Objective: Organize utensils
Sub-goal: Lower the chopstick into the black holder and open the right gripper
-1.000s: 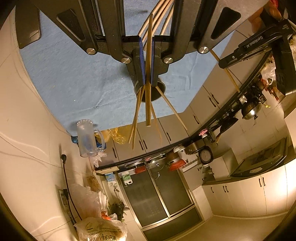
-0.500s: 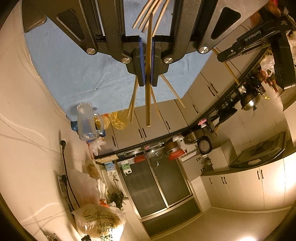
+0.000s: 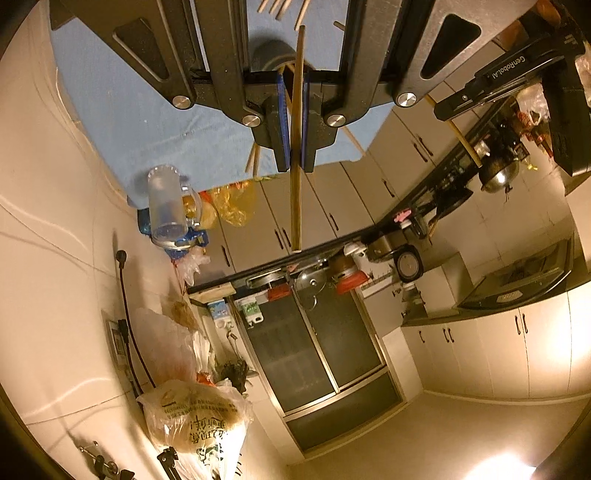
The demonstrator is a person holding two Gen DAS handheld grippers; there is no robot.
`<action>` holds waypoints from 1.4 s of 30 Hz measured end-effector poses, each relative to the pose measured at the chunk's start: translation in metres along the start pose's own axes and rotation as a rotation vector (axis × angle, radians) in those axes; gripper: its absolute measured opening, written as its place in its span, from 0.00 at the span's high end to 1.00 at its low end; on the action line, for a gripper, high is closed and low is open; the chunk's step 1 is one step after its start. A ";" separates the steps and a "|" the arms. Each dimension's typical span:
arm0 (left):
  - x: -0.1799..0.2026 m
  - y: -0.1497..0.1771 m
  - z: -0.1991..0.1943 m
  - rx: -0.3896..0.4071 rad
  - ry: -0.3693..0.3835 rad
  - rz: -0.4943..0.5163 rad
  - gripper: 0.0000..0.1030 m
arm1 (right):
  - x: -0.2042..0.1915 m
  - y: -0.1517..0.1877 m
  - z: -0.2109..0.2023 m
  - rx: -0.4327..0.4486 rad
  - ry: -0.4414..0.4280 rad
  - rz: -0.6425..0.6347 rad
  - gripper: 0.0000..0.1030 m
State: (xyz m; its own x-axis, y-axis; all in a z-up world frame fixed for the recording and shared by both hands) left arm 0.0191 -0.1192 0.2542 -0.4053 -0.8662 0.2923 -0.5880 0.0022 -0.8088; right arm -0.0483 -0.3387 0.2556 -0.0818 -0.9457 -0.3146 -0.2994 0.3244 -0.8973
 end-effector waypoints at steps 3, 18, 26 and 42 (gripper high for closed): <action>0.005 -0.014 0.004 0.025 -0.001 -0.001 0.94 | -0.001 -0.011 0.004 0.020 0.005 -0.004 0.94; 0.012 -0.043 0.039 0.063 0.025 -0.044 0.94 | 0.009 -0.032 0.039 0.041 0.038 -0.002 0.94; 0.007 -0.026 0.068 0.035 0.023 -0.050 0.94 | 0.009 -0.016 0.062 0.009 0.049 -0.022 0.94; -0.009 0.008 0.097 -0.021 0.014 -0.048 0.94 | 0.007 0.027 0.094 -0.080 0.068 -0.070 0.94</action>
State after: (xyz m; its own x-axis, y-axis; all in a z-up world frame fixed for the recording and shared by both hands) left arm 0.0857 -0.1598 0.1952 -0.3856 -0.8587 0.3375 -0.6218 -0.0284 -0.7826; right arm 0.0321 -0.3350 0.1999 -0.1213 -0.9660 -0.2282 -0.3815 0.2576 -0.8877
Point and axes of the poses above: each gripper's, at about its wrist camera, not at the fingertips, and z roughly the way its jaws point, x to its right, y to its underside, the point moved 2 cm from there along z, roughly the way its jaws point, and after that the axes turned 5 degrees about -z, right-handed, at the moved point
